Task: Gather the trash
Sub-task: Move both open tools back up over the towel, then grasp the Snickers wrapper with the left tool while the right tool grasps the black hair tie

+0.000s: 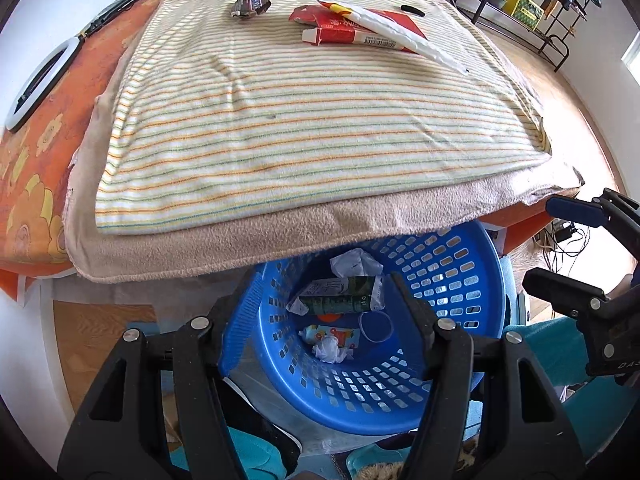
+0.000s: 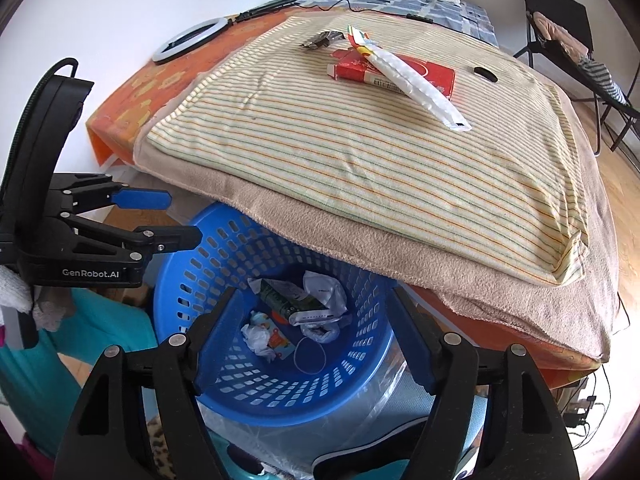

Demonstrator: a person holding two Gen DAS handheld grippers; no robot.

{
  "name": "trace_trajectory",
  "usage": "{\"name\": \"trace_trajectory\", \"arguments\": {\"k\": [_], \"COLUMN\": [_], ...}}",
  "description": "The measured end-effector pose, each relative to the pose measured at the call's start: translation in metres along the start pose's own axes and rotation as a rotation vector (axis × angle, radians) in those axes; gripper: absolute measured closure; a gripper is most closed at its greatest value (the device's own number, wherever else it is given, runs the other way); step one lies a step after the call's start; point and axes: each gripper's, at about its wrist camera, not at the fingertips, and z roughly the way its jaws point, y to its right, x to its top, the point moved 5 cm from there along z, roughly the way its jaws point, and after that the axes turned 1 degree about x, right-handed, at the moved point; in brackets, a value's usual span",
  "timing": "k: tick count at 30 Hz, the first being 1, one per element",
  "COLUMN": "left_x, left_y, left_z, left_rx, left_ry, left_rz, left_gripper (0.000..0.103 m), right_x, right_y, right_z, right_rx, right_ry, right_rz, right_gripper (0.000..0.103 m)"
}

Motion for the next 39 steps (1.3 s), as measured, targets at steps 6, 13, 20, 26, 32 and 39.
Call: {"name": "trace_trajectory", "arguments": {"k": [6, 13, 20, 26, 32, 39], "left_x": [0.043, 0.096, 0.141, 0.169, 0.192, 0.209], "left_y": [-0.014, -0.026, -0.029, -0.036, -0.044, -0.052], "left_z": [-0.011, -0.015, -0.019, -0.013, 0.0, 0.017], "left_rx": [0.027, 0.093, 0.127, 0.131, 0.13, 0.128], "left_ry": [0.057, 0.12, 0.184, 0.206, 0.212, 0.208], "left_rz": [0.003, 0.022, 0.044, 0.045, 0.038, 0.038], "left_gripper": [0.038, 0.038, 0.038, 0.038, 0.038, 0.038], "right_x": [0.022, 0.055, 0.095, 0.128, 0.16, 0.186], "right_y": [0.021, 0.056, 0.09, 0.118, 0.143, 0.171], "right_z": [-0.011, -0.02, -0.019, -0.016, -0.001, 0.022], "right_rx": [-0.028, -0.092, -0.136, -0.152, -0.162, -0.183], "right_ry": [0.029, 0.078, 0.126, 0.17, 0.193, 0.185], "right_rz": [0.033, 0.057, 0.085, 0.115, 0.129, 0.159], "right_gripper": [0.024, 0.024, 0.024, 0.024, 0.024, 0.024]}}
